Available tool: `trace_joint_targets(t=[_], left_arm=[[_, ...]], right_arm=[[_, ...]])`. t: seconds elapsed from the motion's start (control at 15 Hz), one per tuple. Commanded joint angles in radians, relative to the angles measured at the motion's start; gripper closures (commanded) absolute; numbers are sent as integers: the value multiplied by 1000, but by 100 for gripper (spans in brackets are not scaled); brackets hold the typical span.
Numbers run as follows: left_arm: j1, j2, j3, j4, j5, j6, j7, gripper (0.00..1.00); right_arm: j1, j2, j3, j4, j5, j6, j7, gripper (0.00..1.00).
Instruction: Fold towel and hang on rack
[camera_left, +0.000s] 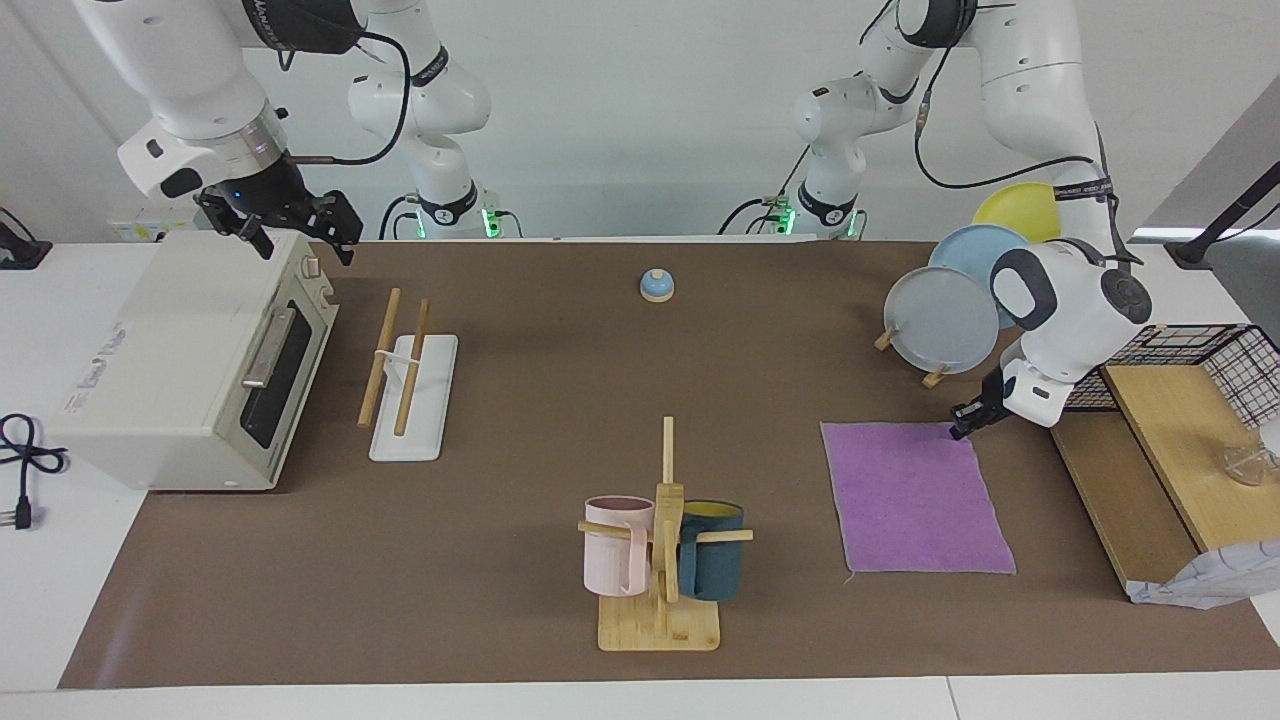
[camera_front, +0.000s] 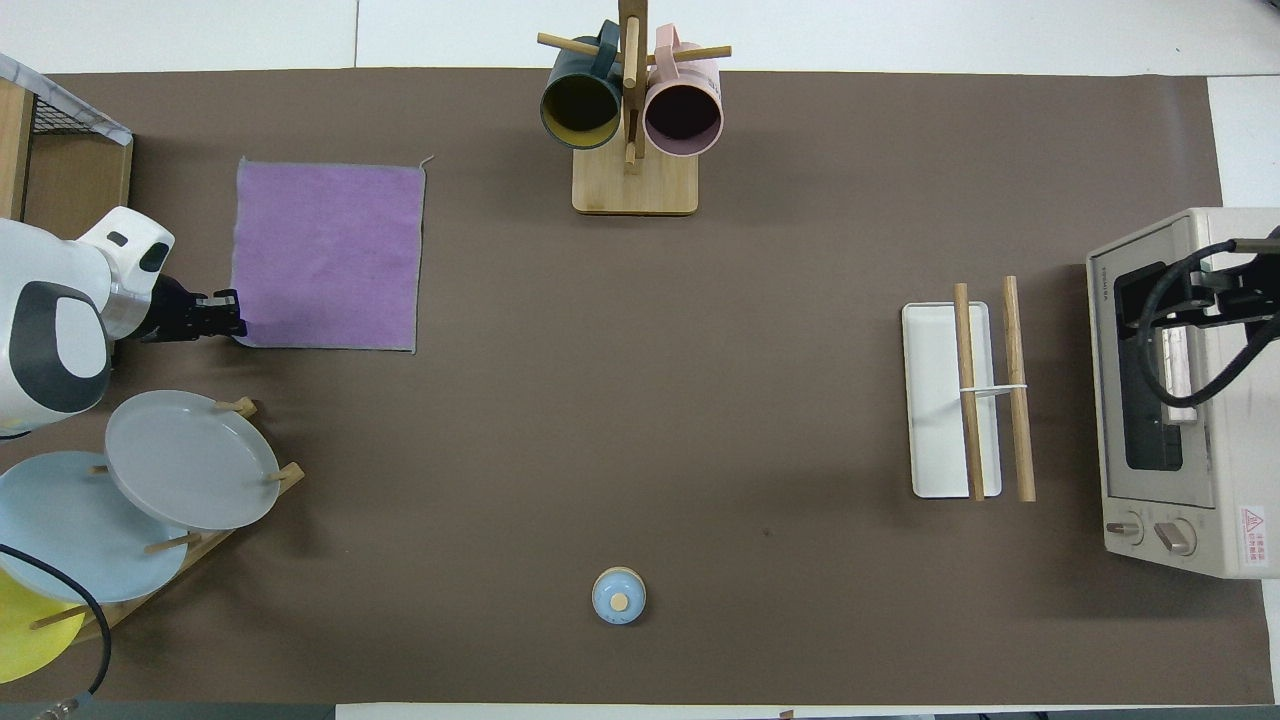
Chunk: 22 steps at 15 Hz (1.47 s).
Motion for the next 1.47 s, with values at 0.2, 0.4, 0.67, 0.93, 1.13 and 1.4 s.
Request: trace_joint_targets(t=[0.2,0.4,0.67,0.93,1.13,1.4], left_arm=[[-8,0,0,20,2,-3,108,100],[-61,-49,-6,54,146,-83,111,100],[-332,-98,-11,70,359,-172,105,100],[-506,-58,-9,5,500,-152,18,100],[-520,-49,-12,-61,541,-67,-71,100],[-520,-49,-16,-61,539,-57,-168,0]], right_arm=[[-12,-14,4,-15,19,-12,-13,0],[-12,-14,4,-14,19,-12,-13,0],[-12,-14,4,-15,19,-12,-14,0],[-12,-14,4,-15,20,-12,-13,0],[-12,-14,4,-15,19,-12,-13,0],[-12,-14,4,-14,19,-12,-13,0]])
